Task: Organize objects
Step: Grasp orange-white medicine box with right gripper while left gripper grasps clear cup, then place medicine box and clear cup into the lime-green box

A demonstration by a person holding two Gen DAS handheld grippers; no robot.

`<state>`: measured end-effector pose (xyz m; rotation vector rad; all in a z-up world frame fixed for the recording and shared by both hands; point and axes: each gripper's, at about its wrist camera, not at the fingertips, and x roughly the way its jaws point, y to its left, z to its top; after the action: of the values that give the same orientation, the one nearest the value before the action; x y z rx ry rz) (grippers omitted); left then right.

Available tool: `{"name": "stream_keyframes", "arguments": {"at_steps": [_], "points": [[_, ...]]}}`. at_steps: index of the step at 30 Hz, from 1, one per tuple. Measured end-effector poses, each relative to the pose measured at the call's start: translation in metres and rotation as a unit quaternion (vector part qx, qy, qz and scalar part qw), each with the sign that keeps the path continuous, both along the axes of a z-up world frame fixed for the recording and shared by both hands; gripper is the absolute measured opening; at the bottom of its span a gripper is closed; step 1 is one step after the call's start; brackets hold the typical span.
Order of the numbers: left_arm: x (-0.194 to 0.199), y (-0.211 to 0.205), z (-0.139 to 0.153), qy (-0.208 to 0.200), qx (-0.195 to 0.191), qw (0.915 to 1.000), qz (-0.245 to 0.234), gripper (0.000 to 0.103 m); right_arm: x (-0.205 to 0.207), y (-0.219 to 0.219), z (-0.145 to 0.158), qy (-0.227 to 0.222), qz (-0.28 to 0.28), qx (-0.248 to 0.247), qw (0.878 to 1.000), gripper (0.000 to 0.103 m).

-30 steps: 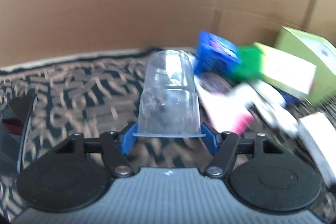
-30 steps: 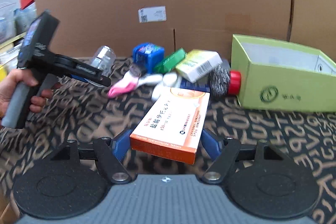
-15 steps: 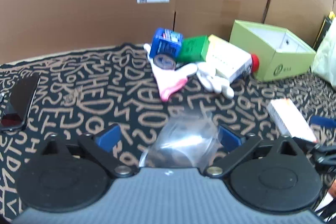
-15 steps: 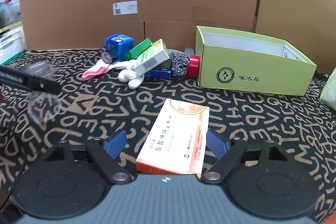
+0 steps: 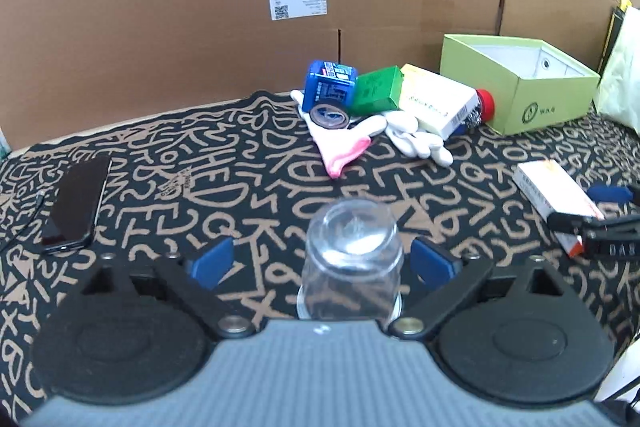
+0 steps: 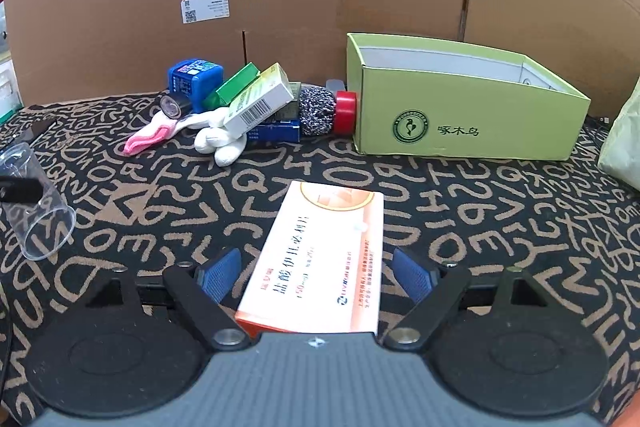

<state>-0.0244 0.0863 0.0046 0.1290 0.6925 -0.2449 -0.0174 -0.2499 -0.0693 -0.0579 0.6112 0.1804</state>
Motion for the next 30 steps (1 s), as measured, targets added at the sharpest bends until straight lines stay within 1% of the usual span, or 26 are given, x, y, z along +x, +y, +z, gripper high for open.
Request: {"name": "stream_keyframes", "arguments": {"at_steps": [2,5,6,7,8,10,12,14,17,20,24,27,30], "points": [[0.004,-0.003,-0.006,0.004,0.011,0.9999,-0.006,0.082,0.001,0.003,-0.002,0.002,0.001,0.000,1.000,0.086],[0.012,-0.008,-0.016,0.017,0.008,0.9998,-0.006,0.082,0.001,0.007,-0.005,0.003,-0.001,-0.011,1.000,0.086],[0.013,-0.010,-0.018,0.020,0.006,0.9998,-0.006,0.075,0.002,0.008,-0.006,0.003,-0.002,-0.017,1.000,0.086],[0.014,-0.011,-0.020,0.022,0.004,0.9997,-0.012,0.066,0.003,0.008,-0.007,0.004,-0.005,-0.021,1.000,0.086],[0.016,-0.012,-0.020,0.027,0.001,0.9995,-0.017,0.052,0.004,0.007,-0.008,0.005,-0.008,-0.023,1.000,0.085],[0.017,-0.013,-0.019,0.032,-0.008,0.9992,-0.023,0.051,0.006,0.005,-0.009,0.007,-0.007,-0.020,1.000,0.073],[0.016,-0.018,-0.015,0.027,-0.011,0.9992,-0.029,0.050,0.006,0.002,-0.008,0.007,-0.003,-0.008,1.000,0.073],[0.017,-0.024,-0.007,0.020,-0.017,0.9990,-0.037,0.050,0.004,0.000,-0.007,0.002,0.003,-0.008,1.000,0.072],[0.025,-0.039,0.009,0.013,-0.041,0.9972,-0.062,0.050,-0.001,-0.007,0.004,-0.012,0.013,0.008,1.000,0.070],[0.036,-0.060,0.027,0.012,-0.068,0.9927,-0.099,0.050,-0.003,-0.022,0.023,-0.032,0.018,0.023,0.999,0.070],[0.056,-0.099,0.052,0.005,-0.090,0.9854,-0.144,0.050,0.002,-0.046,0.049,-0.057,0.013,0.023,0.998,0.070],[0.075,-0.130,0.068,0.006,-0.101,0.9817,-0.161,0.050,0.011,-0.067,0.066,-0.076,0.008,0.026,0.997,0.070],[0.101,-0.161,0.080,0.023,-0.118,0.9766,-0.178,0.050,0.026,-0.085,0.082,-0.102,-0.006,0.013,0.995,0.070]]}}
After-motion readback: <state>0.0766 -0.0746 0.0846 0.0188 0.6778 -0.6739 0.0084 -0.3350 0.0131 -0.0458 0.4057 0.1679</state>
